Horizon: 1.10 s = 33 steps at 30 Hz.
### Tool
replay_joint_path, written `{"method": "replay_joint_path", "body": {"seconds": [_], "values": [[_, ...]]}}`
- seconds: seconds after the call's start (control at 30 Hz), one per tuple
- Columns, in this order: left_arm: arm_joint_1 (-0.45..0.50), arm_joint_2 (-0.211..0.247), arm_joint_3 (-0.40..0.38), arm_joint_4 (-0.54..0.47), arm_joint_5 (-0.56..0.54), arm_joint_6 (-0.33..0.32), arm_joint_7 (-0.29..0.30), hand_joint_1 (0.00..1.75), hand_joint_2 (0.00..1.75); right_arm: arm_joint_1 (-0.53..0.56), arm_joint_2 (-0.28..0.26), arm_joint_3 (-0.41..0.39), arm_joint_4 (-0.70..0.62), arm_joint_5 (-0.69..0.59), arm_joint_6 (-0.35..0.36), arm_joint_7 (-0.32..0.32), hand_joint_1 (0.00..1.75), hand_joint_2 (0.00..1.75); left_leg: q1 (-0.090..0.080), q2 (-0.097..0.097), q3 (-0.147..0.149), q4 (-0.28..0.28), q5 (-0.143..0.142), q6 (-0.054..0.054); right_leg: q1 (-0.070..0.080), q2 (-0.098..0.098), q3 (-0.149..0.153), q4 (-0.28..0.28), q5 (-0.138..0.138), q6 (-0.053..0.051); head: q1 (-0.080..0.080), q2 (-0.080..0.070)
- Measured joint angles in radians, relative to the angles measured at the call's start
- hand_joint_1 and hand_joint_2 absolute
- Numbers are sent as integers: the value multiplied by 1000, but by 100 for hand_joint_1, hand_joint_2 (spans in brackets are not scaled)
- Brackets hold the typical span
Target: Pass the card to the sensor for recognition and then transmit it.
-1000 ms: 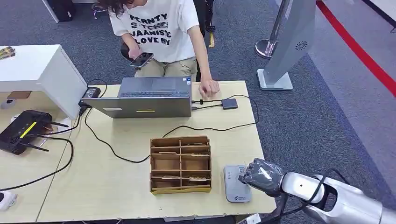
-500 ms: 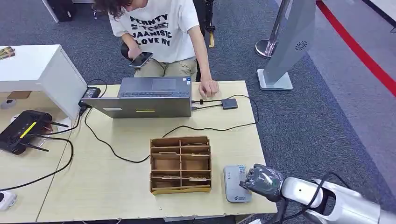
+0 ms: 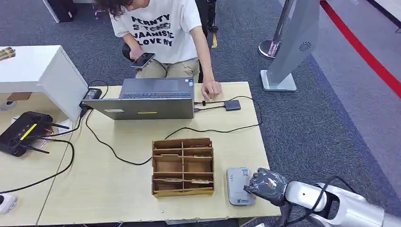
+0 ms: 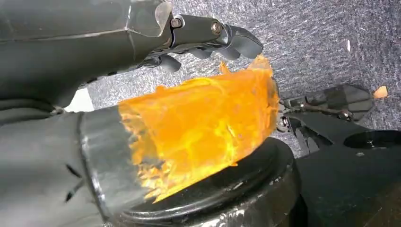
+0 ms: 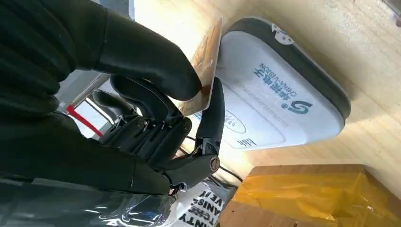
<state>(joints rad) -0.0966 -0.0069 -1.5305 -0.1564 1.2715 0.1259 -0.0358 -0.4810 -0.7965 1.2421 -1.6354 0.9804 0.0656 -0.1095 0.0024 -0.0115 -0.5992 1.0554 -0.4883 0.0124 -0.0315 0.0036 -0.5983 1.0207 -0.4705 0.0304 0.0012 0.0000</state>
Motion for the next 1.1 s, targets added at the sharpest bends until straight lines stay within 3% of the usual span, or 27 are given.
{"method": "replay_joint_path", "body": {"seconds": [0.3, 0.57, 1.1], "values": [[0, -4, -1, 0, 1, 0, -4, 0, 0, -15, 33, 17, 7, -9, 1, -8, 175, 175, 0, 0, 0, 0, 0, 0, 0, 0, 0, 0, 0, 0, 0, 0], [0, -5, -1, 0, 1, -6, -7, 0, 0, -73, 58, 12, 12, 7, -17, 27, 175, 175, 0, 0, 0, 0, 0, 0, 0, 0, 0, 0, 0, 0, 0, 0], [0, -5, -11, 0, 4, -8, -15, 0, 0, -150, 71, 1, -20, 2, 0, 26, 175, 175, 0, 0, 0, 0, 0, 0, 0, 0, 0, 0, 0, 0, 0, 0]]}}
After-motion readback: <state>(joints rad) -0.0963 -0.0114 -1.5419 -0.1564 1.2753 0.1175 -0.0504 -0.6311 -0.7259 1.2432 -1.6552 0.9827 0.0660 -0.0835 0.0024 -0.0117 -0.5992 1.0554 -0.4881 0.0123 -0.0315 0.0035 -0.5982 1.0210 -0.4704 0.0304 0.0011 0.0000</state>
